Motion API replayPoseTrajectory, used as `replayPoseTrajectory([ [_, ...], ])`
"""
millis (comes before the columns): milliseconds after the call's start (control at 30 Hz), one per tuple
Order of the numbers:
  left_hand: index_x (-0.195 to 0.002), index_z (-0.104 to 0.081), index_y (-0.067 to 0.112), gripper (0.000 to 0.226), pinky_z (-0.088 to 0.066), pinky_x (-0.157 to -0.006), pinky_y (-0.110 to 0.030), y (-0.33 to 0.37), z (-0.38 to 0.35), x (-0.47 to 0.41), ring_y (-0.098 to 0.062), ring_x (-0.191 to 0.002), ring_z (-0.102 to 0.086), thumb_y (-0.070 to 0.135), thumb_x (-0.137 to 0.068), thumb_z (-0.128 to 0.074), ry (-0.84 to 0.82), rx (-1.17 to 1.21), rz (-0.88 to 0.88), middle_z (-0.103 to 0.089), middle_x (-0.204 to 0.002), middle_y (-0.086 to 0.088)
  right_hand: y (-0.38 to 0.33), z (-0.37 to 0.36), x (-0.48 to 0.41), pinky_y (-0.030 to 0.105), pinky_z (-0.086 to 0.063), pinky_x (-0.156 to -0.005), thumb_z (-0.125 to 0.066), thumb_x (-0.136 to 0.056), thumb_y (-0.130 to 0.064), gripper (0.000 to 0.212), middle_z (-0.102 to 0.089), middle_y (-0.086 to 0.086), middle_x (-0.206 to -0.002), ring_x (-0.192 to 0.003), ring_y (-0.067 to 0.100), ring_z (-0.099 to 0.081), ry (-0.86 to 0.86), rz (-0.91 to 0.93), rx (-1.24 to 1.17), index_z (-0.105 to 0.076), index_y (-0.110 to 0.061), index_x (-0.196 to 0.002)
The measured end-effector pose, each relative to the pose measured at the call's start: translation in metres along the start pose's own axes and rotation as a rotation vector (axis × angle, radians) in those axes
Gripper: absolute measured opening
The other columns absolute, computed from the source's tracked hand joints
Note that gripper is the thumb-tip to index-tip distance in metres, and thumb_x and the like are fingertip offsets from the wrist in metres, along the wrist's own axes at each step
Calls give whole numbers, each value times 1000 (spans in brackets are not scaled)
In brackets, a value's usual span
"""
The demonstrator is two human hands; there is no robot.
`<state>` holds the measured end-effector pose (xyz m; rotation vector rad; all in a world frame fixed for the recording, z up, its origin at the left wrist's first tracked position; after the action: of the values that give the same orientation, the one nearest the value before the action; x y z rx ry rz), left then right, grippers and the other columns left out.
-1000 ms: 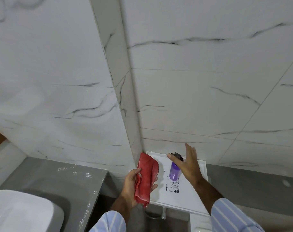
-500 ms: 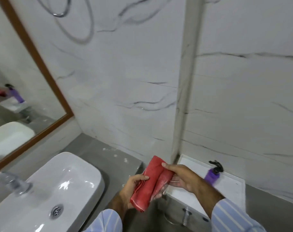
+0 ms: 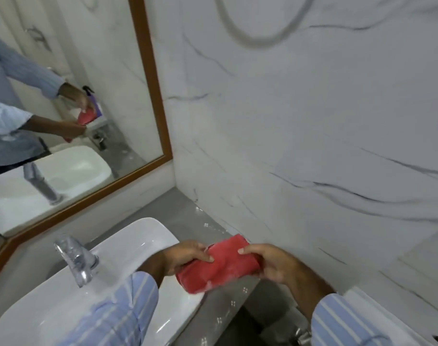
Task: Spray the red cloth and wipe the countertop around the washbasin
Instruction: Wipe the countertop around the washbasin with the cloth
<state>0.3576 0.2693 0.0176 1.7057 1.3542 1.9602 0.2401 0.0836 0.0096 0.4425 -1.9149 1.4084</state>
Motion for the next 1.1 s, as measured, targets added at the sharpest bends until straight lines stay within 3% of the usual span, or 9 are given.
replayPoseTrajectory([
  [67,-92,-80,11,4,-62,-75,-27,17,37,-9,-19,-79,-76,8,-91,-78,104,-66,-69,-81,-95,-12,-26,-10,-23,41,-59,-87,-83,-81,-13,28,-80,18,-112,-101,30,-76,53,137,48,-80,-12,-109],
  [167,-108,-77,5,27,-59,-82,-30,50,86,-24,-21,-91,-74,21,-87,-84,280,-296,-161,-81,-111,-16,-59,-17,-52,32,-63,-68,-86,-80,-10,16,-83,10,-97,-82,20,-79,158,276,149,-82,-24,-87],
  [300,-119,-77,16,37,-53,-89,-32,80,135,-54,-25,-105,-71,36,-88,-81,400,-658,-191,-78,-117,-7,-95,-28,-104,54,-62,-91,-84,-82,-8,27,-77,16,-107,-99,35,-75,272,370,414,-71,-14,-104],
  [500,-114,-79,21,26,-45,-83,-24,91,175,-116,-29,-108,-70,23,-88,-75,563,-1018,-192,-78,-115,-7,-120,-50,-167,31,-56,-75,-81,-76,-23,30,-77,4,-94,-84,26,-72,392,495,948,-73,-18,-104],
  [633,-104,-76,20,17,-57,-86,-36,80,188,-146,-33,-107,-67,15,-90,-69,709,-1083,-179,-71,-111,-8,-119,-75,-200,38,-54,-74,-80,-82,-31,27,-74,10,-96,-87,33,-69,414,663,1292,-68,-14,-99],
  [733,-111,-68,12,21,-53,-80,-41,70,195,-164,-35,-113,-62,14,-90,-64,782,-1147,-220,-63,-119,-12,-114,-86,-227,44,-53,-79,-77,-86,-22,25,-70,15,-105,-97,37,-64,374,779,1493,-66,-9,-105],
  [833,-121,-61,9,32,-53,-85,-45,50,195,-185,-37,-120,-59,14,-90,-67,715,-1236,-151,-59,-128,-15,-97,-87,-253,46,-56,-84,-73,-87,-9,27,-69,16,-110,-101,37,-64,315,777,1654,-67,-8,-113],
  [967,-126,-69,18,32,-54,-95,-43,19,178,-198,-36,-123,-65,17,-95,-62,444,-1273,-21,-68,-135,-11,-59,-71,-272,45,-49,-92,-57,-99,-16,25,-63,15,-121,-113,37,-58,194,619,1741,-62,-11,-122],
  [1100,-122,-69,18,31,-51,-98,-43,20,189,-156,-36,-118,-65,28,-94,-59,746,-1188,-142,-71,-121,-11,-28,-55,-268,43,-43,-111,-57,-90,-16,46,-58,16,-140,-129,37,-52,73,506,1771,-61,-8,-135],
])
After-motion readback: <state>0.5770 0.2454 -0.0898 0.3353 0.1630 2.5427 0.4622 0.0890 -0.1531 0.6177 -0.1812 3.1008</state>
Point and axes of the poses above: each hand's wrist, its own x-axis away from the middle knuckle, its own z-axis out of the back of the hand, y = z × x, the point moved 7 cm from there along -x, towards the middle knuckle
